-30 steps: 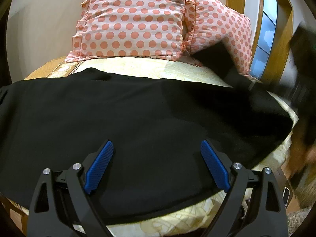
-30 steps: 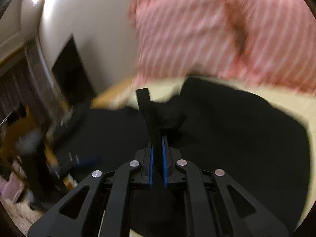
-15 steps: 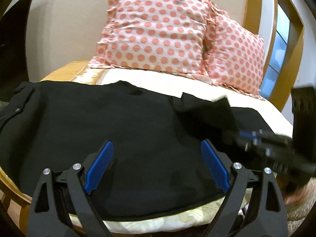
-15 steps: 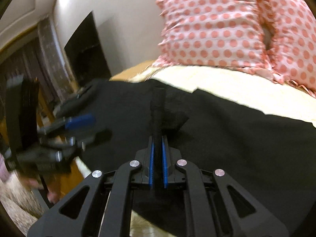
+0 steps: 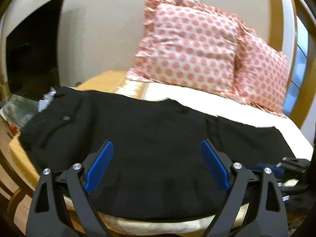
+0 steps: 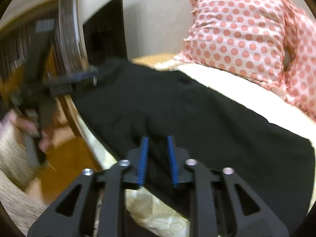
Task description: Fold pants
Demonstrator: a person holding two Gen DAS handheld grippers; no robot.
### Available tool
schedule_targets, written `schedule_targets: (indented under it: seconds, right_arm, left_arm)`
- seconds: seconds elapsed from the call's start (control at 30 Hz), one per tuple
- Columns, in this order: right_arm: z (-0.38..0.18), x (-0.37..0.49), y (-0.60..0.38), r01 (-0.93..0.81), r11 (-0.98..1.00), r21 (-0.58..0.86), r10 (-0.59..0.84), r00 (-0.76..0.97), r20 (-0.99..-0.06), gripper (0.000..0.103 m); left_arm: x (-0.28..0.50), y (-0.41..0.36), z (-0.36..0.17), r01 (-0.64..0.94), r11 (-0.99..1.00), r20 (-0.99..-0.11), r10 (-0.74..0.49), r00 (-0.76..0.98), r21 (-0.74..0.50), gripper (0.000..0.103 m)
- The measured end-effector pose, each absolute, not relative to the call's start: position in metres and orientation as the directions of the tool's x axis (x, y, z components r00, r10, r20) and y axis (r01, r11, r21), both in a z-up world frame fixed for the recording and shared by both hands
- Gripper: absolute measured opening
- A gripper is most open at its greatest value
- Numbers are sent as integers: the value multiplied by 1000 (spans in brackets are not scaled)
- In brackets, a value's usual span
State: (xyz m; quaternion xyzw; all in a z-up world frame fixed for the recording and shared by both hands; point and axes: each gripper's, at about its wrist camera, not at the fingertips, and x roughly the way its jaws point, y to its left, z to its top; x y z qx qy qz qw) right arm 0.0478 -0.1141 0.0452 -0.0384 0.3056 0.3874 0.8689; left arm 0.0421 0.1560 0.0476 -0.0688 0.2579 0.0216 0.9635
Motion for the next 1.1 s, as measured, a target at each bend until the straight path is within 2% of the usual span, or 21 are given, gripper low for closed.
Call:
schedule_targets:
  seconds: [0.03,0.07,0.17,0.27,0.33,0.37,0.43,0.57,0.63,0.8,0.9,1.0,1.1]
  right_arm:
    - [49,53,-119,-680,707,193,656,529,-539,55]
    - [53,57,-123,-654,732,194,642,564,-520,56]
    - [53,71,-125,-601,768,220,614,595,-519,55]
    - [37,79,-103,-558,823,110,501,621,-603,55]
    - [19,76,-85,-589,805,70,476,572,-668,54]
    - [20,69,-83,-592,805,44,474,596,-648,51]
    - [21,64,-80,-598,801,3,458,610,-647,51]
    - [19,69,-91,-590,804,78,490,583,-648,51]
    - [19,69,-91,-590,804,75,489,584,-647,51]
    - [18,69,-90,-590,803,83,494,580,-648,51]
    - [18,71,-89,-591,803,84,494,579,-649,51]
    - [18,74,-89,-590,803,89,496,577,-649,51]
    - [18,75,-89,-589,803,88,495,578,-649,51]
  left_arm:
    - [41,160,49,-88,989,-496,16,868,-122,90]
    - [38,167,51,-108,986,-490,34,871,-123,90]
    - [34,183,55,-159,979,-483,78,872,-128,90]
    - [31,198,57,-210,969,-483,125,867,-128,90]
    - [31,207,59,-241,962,-483,153,862,-125,90]
    - [31,212,61,-257,959,-481,171,860,-119,90]
    - [31,218,62,-279,954,-478,197,856,-106,90]
    - [44,233,64,-295,952,-484,221,847,-81,90]
    - [56,241,57,-298,952,-531,218,819,-69,90]
    - [76,270,17,-430,903,-675,314,668,-5,89]
    - [69,267,15,-424,905,-646,336,686,21,90]
    - [56,265,28,-415,909,-599,307,739,-47,89]
    - [42,275,40,-477,876,-537,369,758,-70,90]
